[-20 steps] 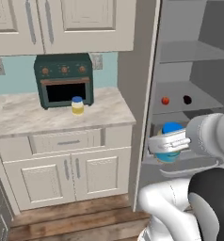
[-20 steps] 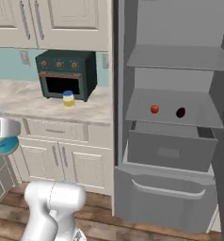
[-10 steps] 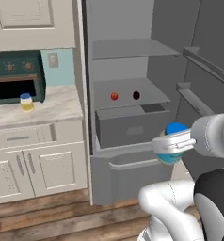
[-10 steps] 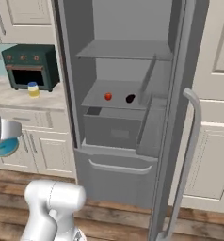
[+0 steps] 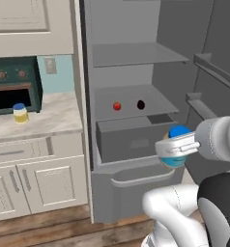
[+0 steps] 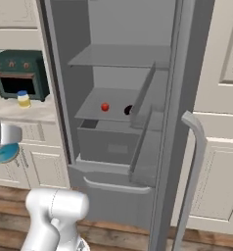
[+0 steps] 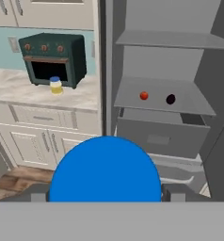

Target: Place the mayonnaise and mayonnaise from the counter to the top shelf of the fridge. If the existing items in the fridge are on the top shelf, move them to other shelves.

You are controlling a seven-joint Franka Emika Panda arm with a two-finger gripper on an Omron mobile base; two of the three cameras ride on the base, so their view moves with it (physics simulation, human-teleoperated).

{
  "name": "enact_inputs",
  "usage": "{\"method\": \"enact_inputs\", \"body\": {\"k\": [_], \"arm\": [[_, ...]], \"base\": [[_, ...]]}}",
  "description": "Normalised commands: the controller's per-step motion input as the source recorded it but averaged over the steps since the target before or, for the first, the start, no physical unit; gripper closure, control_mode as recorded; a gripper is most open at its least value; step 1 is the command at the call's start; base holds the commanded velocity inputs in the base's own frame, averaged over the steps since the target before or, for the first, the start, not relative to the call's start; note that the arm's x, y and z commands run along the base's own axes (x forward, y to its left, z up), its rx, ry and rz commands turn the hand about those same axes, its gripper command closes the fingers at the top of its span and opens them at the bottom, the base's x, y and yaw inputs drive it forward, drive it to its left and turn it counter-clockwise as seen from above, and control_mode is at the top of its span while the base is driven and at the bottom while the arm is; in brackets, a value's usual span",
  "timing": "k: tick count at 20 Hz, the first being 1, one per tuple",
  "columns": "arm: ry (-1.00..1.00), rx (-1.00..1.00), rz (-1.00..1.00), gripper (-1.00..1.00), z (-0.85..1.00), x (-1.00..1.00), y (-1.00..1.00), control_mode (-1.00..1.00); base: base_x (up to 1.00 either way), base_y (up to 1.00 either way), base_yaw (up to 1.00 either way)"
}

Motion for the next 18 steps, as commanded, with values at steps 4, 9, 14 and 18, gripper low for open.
{"method": "enact_inputs", "body": {"k": [4,9,14,18], "arm": [[0.0,0.0,0.0,1.0,0.0,0.0,0.0,1.0],[0.0,0.0,0.0,1.0,0.0,0.0,0.0,1.0],[0.0,0.0,0.0,1.0,0.0,0.0,0.0,1.0],[0.0,0.0,0.0,1.0,0.0,0.0,0.0,1.0]], "base": [[0.55,-0.33,0.0],[0.3,-0.52,0.0],[0.39,-0.44,0.0],[0.59,-0.28,0.0]]}}
